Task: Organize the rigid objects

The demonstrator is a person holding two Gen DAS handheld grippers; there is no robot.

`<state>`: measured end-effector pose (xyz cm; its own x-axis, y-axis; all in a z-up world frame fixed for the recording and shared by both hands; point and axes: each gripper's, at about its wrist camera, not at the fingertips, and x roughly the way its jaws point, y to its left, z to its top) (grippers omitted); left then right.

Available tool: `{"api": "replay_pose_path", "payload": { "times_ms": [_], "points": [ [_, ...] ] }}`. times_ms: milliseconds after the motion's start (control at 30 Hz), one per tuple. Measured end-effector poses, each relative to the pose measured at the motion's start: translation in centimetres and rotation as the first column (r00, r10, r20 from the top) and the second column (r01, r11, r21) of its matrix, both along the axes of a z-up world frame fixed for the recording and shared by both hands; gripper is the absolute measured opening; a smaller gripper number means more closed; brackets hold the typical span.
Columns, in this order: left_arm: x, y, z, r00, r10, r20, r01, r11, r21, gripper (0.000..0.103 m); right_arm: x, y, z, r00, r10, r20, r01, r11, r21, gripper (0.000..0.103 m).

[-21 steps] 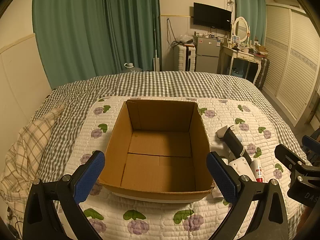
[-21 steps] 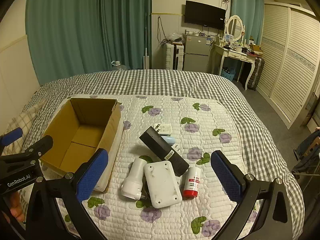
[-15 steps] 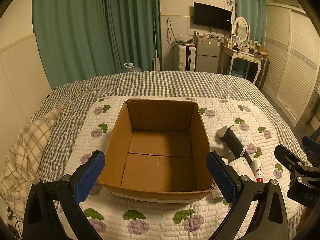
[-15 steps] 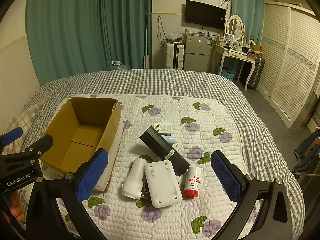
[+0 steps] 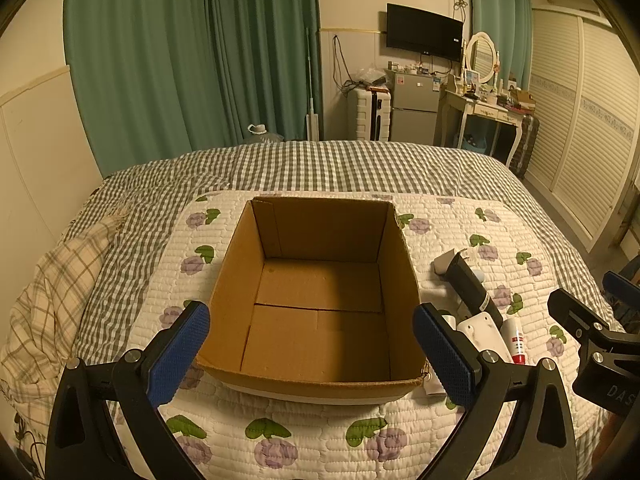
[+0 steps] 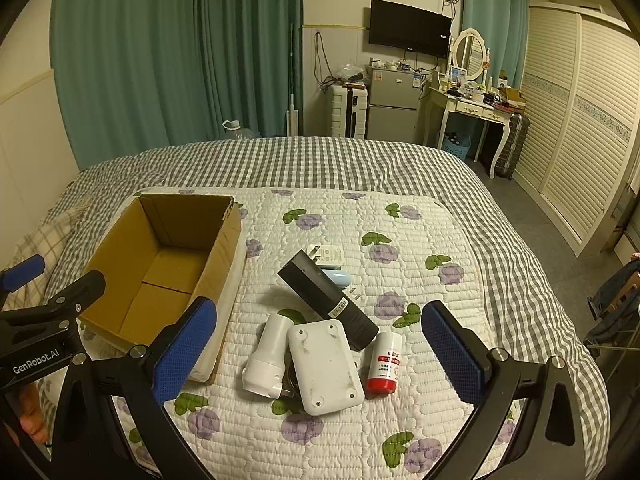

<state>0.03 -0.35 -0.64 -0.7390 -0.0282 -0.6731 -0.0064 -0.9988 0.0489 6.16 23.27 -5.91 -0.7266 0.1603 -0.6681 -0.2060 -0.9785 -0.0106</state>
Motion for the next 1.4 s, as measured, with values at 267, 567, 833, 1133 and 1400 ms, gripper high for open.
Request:
{"api": "replay_pose_path", "payload": {
  "times_ms": [267,567,833,1133,1400],
  "points": [
    [-0.08,-0.27,-0.06,1.000,0.006,0.001,-0.006,1.000,0.004,0.103,-0.06,0.26,-0.13,1.000,-0.004,0.006,0.004,1.000,0.003,0.103],
    [-0.14,-0.36,-0.11,1.000,0.004,0.006,-0.004,1.000,0.005,0.103,-0.13,0.27,-0.07,1.000,-0.003,0.007,0.003,1.000,0.004,0.103],
    [-0.20,0.06,-0.06,1.000,-0.004,0.005,0.004,1.000,0.000,0.103,-0.16,0.25,0.00,1.000,-0.004,0.006,0.004,1.000,0.004,0.103],
    [-0.30,0.22,-0.29,1.000,-0.009,0.010,0.009,1.000,0.004,0.103,-0.12,0.28,0.01,1.000,0.003,0.007,-0.003,1.000,0.000,0.103],
    [-0.31,0.34,-0.16,1.000,-0.017,0.006,0.017,1.000,0.002,0.103,-0.10,0.28,0.00,1.000,0.003,0.011,-0.003,1.000,0.001,0.103]
  ]
}}
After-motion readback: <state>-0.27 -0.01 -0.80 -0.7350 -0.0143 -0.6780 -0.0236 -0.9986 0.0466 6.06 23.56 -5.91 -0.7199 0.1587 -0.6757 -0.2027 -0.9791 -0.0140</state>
